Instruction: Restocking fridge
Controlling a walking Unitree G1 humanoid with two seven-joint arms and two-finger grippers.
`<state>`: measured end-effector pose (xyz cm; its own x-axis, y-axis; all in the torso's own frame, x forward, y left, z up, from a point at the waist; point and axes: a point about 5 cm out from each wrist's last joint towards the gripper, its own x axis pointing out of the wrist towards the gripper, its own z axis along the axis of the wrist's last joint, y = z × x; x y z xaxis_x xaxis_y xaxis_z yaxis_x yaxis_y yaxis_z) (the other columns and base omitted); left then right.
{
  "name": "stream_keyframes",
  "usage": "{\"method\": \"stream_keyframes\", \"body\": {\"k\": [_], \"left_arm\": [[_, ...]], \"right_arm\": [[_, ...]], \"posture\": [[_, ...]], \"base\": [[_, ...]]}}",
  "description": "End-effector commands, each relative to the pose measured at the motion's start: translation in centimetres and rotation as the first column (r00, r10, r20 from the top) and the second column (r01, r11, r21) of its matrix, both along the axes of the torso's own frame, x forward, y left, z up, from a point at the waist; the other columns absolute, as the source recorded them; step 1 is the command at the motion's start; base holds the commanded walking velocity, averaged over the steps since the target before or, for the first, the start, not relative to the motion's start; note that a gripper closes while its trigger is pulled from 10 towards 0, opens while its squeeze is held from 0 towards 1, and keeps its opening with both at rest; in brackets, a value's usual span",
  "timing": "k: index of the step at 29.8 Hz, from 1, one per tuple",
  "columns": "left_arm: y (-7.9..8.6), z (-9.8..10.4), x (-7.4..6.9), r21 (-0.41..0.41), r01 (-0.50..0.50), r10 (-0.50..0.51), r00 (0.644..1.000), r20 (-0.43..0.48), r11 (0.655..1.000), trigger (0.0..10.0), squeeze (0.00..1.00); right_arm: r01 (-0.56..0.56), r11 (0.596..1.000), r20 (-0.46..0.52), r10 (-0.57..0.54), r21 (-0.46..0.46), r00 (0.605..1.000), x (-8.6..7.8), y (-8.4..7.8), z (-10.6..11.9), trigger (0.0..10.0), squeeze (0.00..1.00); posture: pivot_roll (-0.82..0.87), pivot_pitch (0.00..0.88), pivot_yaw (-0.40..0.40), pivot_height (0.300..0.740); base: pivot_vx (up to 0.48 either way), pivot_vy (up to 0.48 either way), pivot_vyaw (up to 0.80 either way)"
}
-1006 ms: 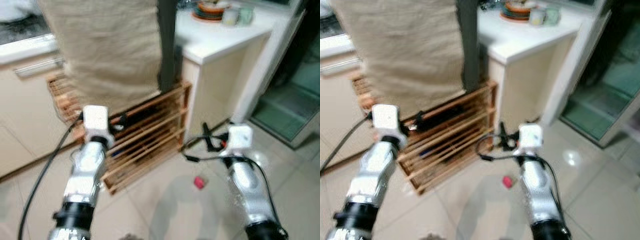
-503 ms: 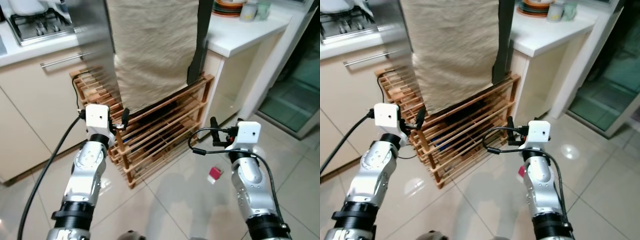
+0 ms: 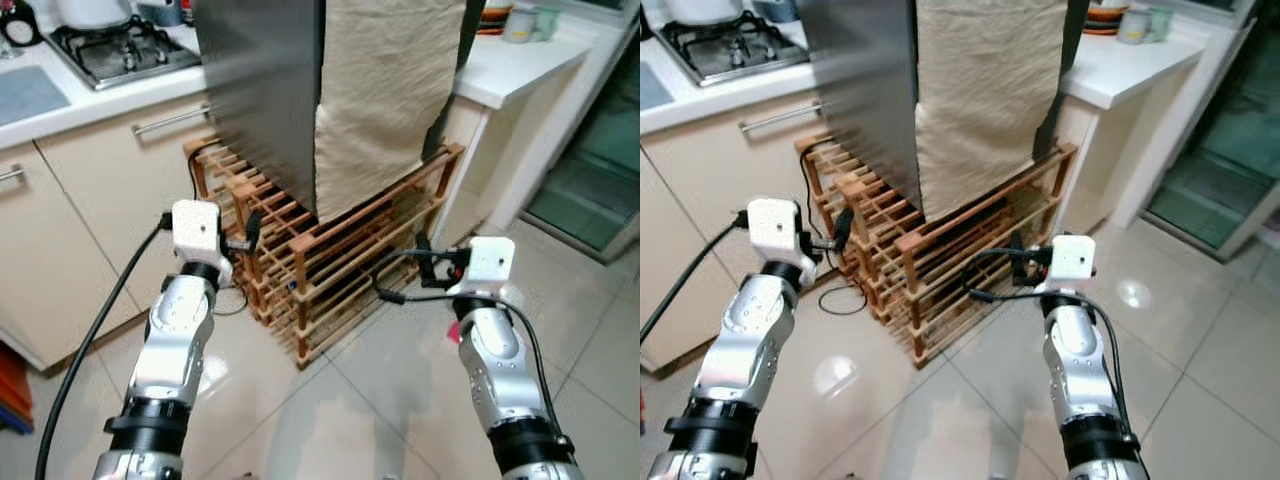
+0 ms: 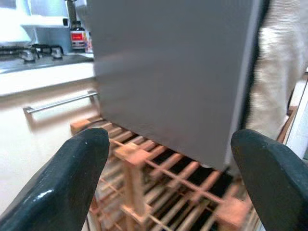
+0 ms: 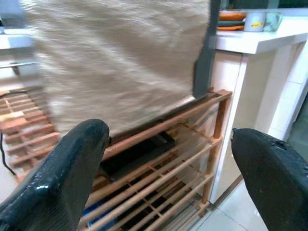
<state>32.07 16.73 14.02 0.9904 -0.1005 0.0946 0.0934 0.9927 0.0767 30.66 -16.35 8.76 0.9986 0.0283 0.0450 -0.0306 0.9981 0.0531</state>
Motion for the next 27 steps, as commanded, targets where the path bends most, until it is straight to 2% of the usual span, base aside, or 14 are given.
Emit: {"method": "stream_keyframes", "body": {"k": [1,4,7,11,17,24,27], "left_arm": [[0.3,-0.1,0.1,0.013,-0.001,0.002,1.0,-0.014,1.0,10.0,0.0],[0.1,-0.2,0.3,0.033,0.003,-0.002,1.0,-0.028,0.999,10.0,0.0],[-0.3,-0.6,0.4,0.072,0.021,-0.017,0.999,-0.049,0.997,10.0,0.0],[-0.4,-0.9,0.3,0.051,0.033,-0.029,0.998,-0.064,0.998,10.0,0.0],[-1.2,-0.5,0.3,0.029,0.073,-0.072,0.996,-0.044,0.997,10.0,0.0],[-1.2,-0.3,0.5,0.037,0.073,-0.072,0.997,-0.032,0.997,10.0,0.0],[-1.0,-0.2,0.7,0.023,0.05,-0.05,0.998,-0.031,0.998,10.0,0.0]], "right_arm": [[-0.006,1.0,0.007,0.006,0.012,1.0,0.4,0.5,0.2,10.0,0.0],[-0.004,1.0,0.007,0.004,0.014,1.0,0.4,0.5,0.2,10.0,0.0],[-0.002,1.0,0.007,0.002,0.017,1.0,0.5,0.5,0.2,10.0,0.0],[-0.007,1.0,0.012,0.007,-0.011,1.0,0.4,0.5,0.1,10.0,0.0],[0.018,1.0,0.001,-0.018,-0.006,1.0,0.4,0.2,-0.1,10.0,0.0],[0.035,0.998,0.016,-0.034,-0.043,0.999,0.5,0.2,0.1,10.0,0.0],[0.044,0.998,0.018,-0.043,-0.044,0.999,0.4,0.1,0.1,10.0,0.0]], "posture": [[-0.05,0.0,0.002,0.74],[-0.05,0.0,0.003,0.74],[-0.05,0.0,0.003,0.74],[-0.05,0.0,0.004,0.74],[-0.06,0.0,0.006,0.74],[-0.06,0.0,0.011,0.74],[-0.07,0.0,0.014,0.74]], "base": [[0.0,0.48,-0.73],[0.0,0.48,-0.72],[0.0,0.0,-0.71],[0.0,0.0,-0.71],[0.0,0.0,-0.7],[0.411,0.0,-0.71],[0.48,0.0,0.0]]}}
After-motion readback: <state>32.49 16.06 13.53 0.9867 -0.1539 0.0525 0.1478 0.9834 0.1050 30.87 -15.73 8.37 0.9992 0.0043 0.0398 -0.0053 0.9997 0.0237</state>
